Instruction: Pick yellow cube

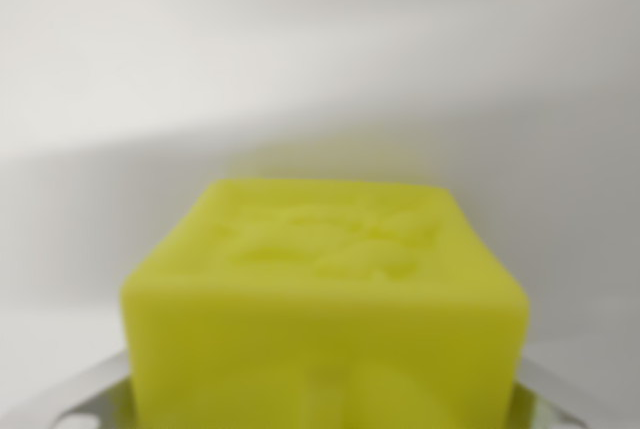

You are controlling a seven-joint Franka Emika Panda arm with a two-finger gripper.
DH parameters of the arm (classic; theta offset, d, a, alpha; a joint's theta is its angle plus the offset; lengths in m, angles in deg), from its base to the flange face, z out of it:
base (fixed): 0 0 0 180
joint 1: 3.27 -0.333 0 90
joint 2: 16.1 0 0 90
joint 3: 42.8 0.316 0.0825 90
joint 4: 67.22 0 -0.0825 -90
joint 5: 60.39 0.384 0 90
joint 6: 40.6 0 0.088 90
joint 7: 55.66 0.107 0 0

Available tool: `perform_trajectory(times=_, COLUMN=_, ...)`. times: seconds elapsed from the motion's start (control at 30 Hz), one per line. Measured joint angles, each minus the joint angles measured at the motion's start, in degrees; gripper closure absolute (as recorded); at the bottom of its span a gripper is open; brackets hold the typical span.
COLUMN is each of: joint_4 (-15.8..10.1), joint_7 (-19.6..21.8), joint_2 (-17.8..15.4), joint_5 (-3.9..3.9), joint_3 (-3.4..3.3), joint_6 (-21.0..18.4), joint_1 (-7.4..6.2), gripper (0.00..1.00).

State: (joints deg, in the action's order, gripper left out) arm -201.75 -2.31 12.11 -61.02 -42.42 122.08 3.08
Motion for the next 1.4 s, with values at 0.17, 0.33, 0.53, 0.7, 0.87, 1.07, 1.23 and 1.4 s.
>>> perform_trajectory(times=0.17, joint_4=-0.5, joint_7=-0.04, joint_2=-1.77, joint_5=0.04, joint_3=0.0, joint_6=-1.27, joint_1=0.0, gripper=1.0)
perform_trajectory(times=0.33, joint_4=-0.99, joint_7=-0.1, joint_2=-3.75, joint_5=0.11, joint_3=0.0, joint_6=-2.76, joint_1=-0.01, gripper=1.0)
perform_trajectory(times=0.53, joint_4=-1.5, joint_7=-0.15, joint_2=-6.1, joint_5=0.19, joint_3=0.0, joint_6=-4.59, joint_1=-0.02, gripper=1.0)
perform_trajectory(times=0.7, joint_4=-1.86, joint_7=-0.19, joint_2=-8.01, joint_5=0.25, joint_3=0.0, joint_6=-6.17, joint_1=-0.04, gripper=1.0)
perform_trajectory(times=0.87, joint_4=-2.12, joint_7=-0.23, joint_2=-9.9, joint_5=0.29, joint_3=0.0, joint_6=-7.78, joint_1=-0.04, gripper=1.0)
perform_trajectory(times=1.07, joint_4=-2.33, joint_7=-0.26, joint_2=-12.11, joint_5=0.34, joint_3=0.0, joint_6=-9.77, joint_1=-0.05, gripper=1.0)
perform_trajectory(times=1.23, joint_4=-2.44, joint_7=-0.29, joint_2=-13.9, joint_5=0.38, joint_3=0.0, joint_6=-11.46, joint_1=-0.06, gripper=1.0)
perform_trajectory(times=1.4, joint_4=-2.47, joint_7=-0.31, joint_2=-15.64, joint_5=0.41, joint_3=0.0, joint_6=-13.18, joint_1=-0.06, gripper=1.0)
